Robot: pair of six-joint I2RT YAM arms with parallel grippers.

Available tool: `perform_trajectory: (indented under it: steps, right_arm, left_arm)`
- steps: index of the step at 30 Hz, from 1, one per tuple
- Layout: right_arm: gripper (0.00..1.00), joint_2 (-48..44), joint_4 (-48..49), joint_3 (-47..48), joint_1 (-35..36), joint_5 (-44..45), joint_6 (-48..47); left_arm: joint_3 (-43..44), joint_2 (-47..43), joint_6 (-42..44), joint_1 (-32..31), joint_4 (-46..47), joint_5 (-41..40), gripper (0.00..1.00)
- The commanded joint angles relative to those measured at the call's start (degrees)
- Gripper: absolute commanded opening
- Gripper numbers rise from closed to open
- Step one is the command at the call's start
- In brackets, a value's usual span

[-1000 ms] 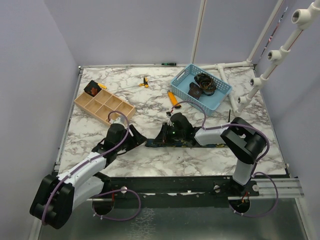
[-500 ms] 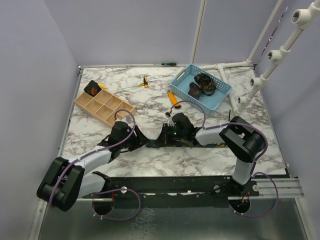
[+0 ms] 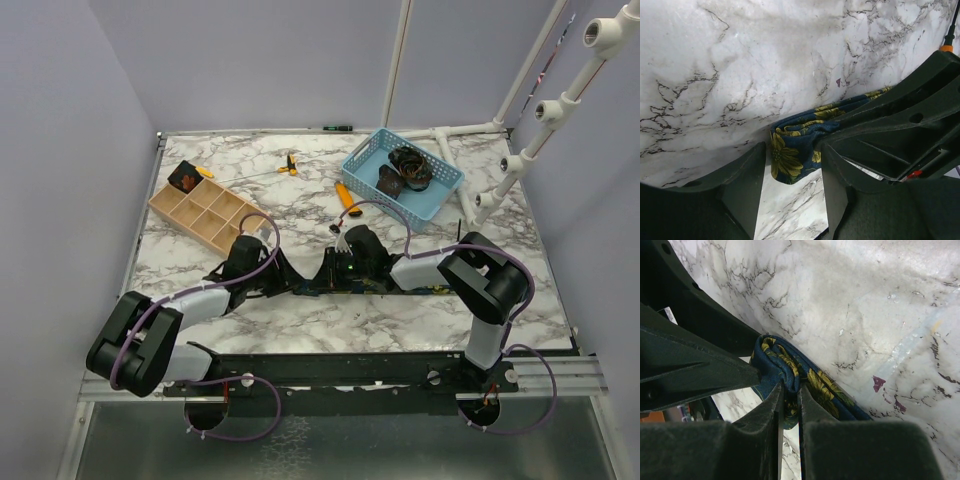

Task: Roll the ties
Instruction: Roll the tie at the center of the board.

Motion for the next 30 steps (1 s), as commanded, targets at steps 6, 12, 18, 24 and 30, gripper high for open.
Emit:
perform_trajectory:
  steps: [6,12,18,24,30]
  right_arm:
    - [0.14,2.6,-4.5,1.7,-0.7,0.6,-2.0]
    - [0.24,0.0,-8.0,3.5,-0.7,0.5,0.1]
    - [0.44,-6.4,-13.9,3.7,-0.7,4.5,2.4]
    - [0.45,-11.9,-16.7,0.5,-0.6,6.0,4.6]
    - [0.46,-8.6,-15.0,1.1,0.4,3.3,6.2]
  left_arm:
    - [-2.0,-1.1,1.0,-1.2,-1.2,-0.2,0.37]
    - [-2.0,-1.4,1.0,-1.9,-1.2,-2.2,0.24]
    - [-2.6,-2.5,0.6,-1.9,-1.5,-4.0,0.24]
    - [-3.1,-3.7,-0.1,-1.9,-1.4,-5.6,0.25]
    - [-3.1,-4.2,-0.5,-1.9,-1.2,-6.1,0.27]
